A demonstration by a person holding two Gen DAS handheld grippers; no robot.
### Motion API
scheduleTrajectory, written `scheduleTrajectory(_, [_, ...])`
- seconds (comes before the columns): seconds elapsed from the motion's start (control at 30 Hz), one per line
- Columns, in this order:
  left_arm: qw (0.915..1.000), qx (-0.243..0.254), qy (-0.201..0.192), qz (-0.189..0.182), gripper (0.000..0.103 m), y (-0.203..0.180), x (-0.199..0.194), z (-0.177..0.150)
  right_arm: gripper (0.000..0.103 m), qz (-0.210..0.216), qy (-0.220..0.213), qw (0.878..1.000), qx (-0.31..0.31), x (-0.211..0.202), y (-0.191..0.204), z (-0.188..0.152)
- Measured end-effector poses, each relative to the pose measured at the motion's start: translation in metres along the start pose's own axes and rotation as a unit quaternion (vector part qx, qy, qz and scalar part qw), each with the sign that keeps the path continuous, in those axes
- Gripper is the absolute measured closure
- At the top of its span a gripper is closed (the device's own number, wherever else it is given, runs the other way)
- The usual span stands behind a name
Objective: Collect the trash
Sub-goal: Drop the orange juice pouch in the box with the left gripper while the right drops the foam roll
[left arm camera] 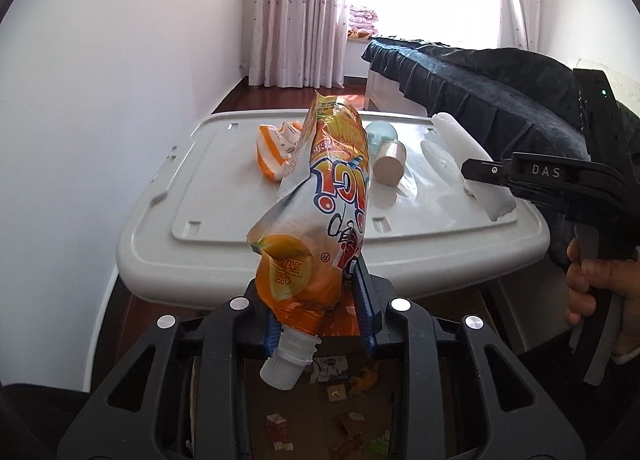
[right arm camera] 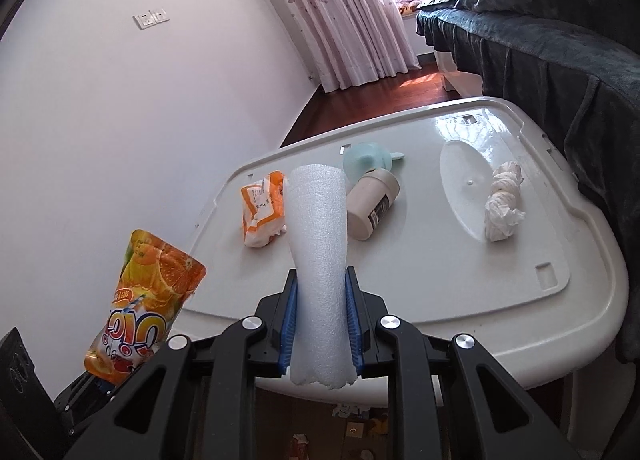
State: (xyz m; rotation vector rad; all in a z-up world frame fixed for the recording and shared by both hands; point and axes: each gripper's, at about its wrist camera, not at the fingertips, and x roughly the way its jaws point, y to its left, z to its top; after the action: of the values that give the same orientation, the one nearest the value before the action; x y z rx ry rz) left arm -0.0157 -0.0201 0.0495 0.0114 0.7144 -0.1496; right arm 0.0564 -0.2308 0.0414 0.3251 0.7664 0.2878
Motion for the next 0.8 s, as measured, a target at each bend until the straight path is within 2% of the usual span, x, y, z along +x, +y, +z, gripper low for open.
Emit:
scheduleTrajectory(0.23, [0.9986, 0.031, 0.038, -0.018, 0.074, -0.011, -0.018, -0.047, 0.08, -0.02, 0.008, 0.999, -0.03, -0.031, 0.017, -0.082])
scheduleTrajectory(0.37, [0.9971, 0.027, 0.067, -0.022, 0.074, -0.008, -0.019, -0.067, 0.08, -0.033, 0.034, 0.998, -0.038, -0.041, 0.019, -0.121])
scheduleTrajectory(0.47, [0.9939, 0.018, 0.104, -0.031, 0.074, -0.005, -0.012, -0.083, 0.08, -0.037, 0.074, 0.996, -0.032, -0.037, 0.018, -0.149])
scheduleTrajectory(0.6, [0.9862, -0.004, 0.163, -0.031, 0.074, 0.004, 0.009, -0.102, 0.08, -0.044, 0.117, 0.991, -0.04, -0.023, 0.021, -0.163])
scheduleTrajectory(0.8, [0.9799, -0.006, 0.198, -0.018, 0.074, 0.007, 0.026, -0.112, 0.08, -0.06, 0.143, 0.987, -0.049, -0.009, 0.023, -0.168])
